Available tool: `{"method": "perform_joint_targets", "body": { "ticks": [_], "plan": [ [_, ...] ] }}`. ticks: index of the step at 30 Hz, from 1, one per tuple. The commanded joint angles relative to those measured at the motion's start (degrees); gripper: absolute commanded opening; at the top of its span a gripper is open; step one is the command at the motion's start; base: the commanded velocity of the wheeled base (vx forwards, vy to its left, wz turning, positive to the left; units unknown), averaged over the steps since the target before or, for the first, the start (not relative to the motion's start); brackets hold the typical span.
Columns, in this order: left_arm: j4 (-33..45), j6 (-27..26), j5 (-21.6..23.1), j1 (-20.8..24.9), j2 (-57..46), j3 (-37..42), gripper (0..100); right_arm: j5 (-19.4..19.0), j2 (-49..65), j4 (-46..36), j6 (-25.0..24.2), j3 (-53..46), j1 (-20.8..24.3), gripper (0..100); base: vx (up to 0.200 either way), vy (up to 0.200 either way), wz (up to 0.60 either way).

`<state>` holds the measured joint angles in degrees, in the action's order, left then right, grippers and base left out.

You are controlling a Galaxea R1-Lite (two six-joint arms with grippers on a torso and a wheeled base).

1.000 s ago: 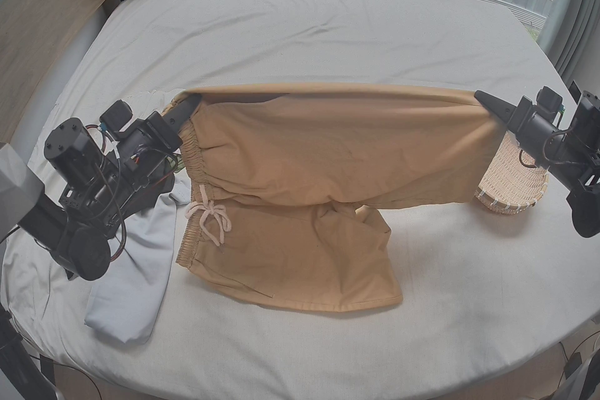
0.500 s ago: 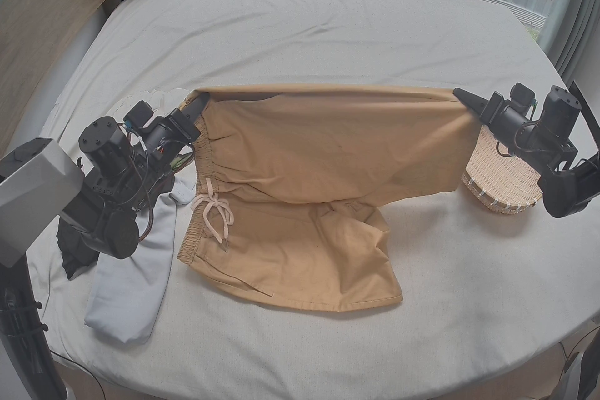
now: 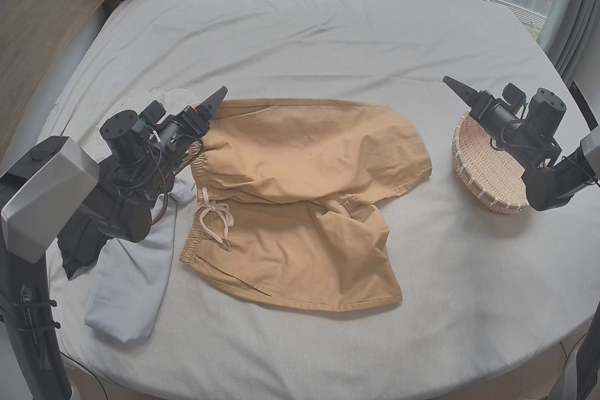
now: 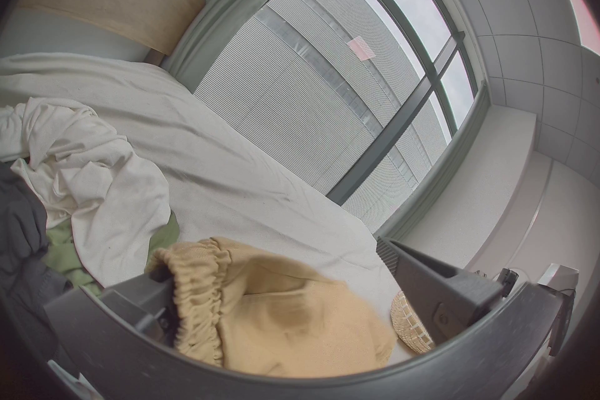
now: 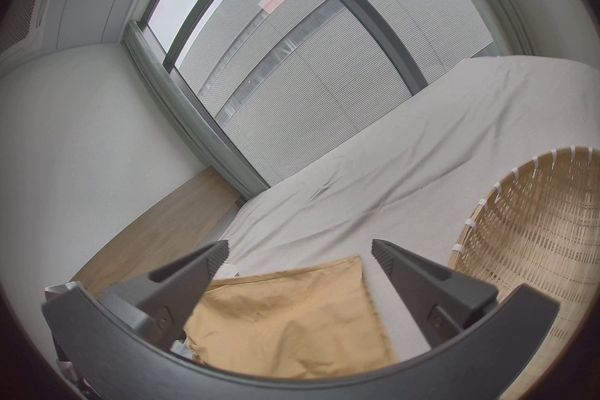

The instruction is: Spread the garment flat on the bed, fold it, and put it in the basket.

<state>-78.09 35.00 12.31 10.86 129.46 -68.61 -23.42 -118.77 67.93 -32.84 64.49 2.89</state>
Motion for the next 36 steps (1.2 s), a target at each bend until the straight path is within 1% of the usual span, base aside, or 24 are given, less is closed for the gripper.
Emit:
{"method": "perform_joint_targets", "body": {
  "ticks": [1,3,5,6,9,13,16,21,22,25,29,32,34,36],
  "plan": [
    [1.3,0.0,-0.5,0.2,-0.2,-0.8,100,0.1,4.3,0.3,0.5,-5.1,1.6,100,0.0,0.0,0.0],
    [2.5,-0.2,-1.2,0.0,-0.4,0.1,100,0.2,6.7,0.4,0.8,-8.7,2.9,100,0.0,0.0,0.0],
    [3.6,-0.5,-2.6,-0.1,-1.6,2.3,100,0.2,8.9,0.7,1.3,-13.3,4.0,100,0.0,0.0,0.0],
    [3.8,-0.7,-2.6,-0.1,-2.2,3.6,100,0.2,9.7,1.2,1.8,-15.0,4.5,100,0.0,0.0,0.0],
    [4.2,-1.2,-2.2,-0.1,-4.8,8.8,100,0.2,10.8,4.1,3.0,-21.0,5.6,100,0.0,0.0,0.0],
    [4.6,-1.9,-1.2,-0.3,-7.1,14.2,100,0.2,10.7,9.0,3.3,-27.0,6.5,100,0.0,0.0,0.0],
    [5.1,-2.9,-0.1,-2.0,-8.4,17.5,100,0.2,10.2,12.3,3.3,-31.0,7.1,100,0.0,0.0,0.0],
    [5.2,-4.0,0.9,-3.4,-10.9,21.3,100,0.1,9.1,15.6,3.3,-36.2,8.6,100,0.0,0.0,0.0],
    [5.1,-4.0,2.4,-3.6,-12.9,24.4,100,0.1,8.1,17.1,3.4,-38.3,9.8,100,0.0,0.0,0.0],
    [4.7,-4.1,5.0,-3.5,-16.2,30.9,100,0.2,5.5,19.0,4.4,-41.4,11.3,100,0.0,0.0,0.0],
    [2.0,-4.3,9.1,-2.6,-19.8,40.3,100,0.1,0.6,20.3,8.2,-45.9,12.6,100,0.0,0.0,0.0],
    [-1.4,-4.6,11.6,-1.8,-19.9,45.9,100,0.0,-1.9,20.5,9.5,-48.6,14.1,100,0.0,0.0,0.0],
    [-3.3,-5.1,12.7,-1.6,-19.4,48.2,100,0.0,-2.6,20.5,9.6,-49.5,14.9,100,0.0,0.0,0.0],
    [-7.4,-6.7,14.7,-1.5,-17.8,51.3,100,0.0,-2.8,20.4,9.6,-50.4,16.1,100,0.0,0.0,0.0]
  ]
}}
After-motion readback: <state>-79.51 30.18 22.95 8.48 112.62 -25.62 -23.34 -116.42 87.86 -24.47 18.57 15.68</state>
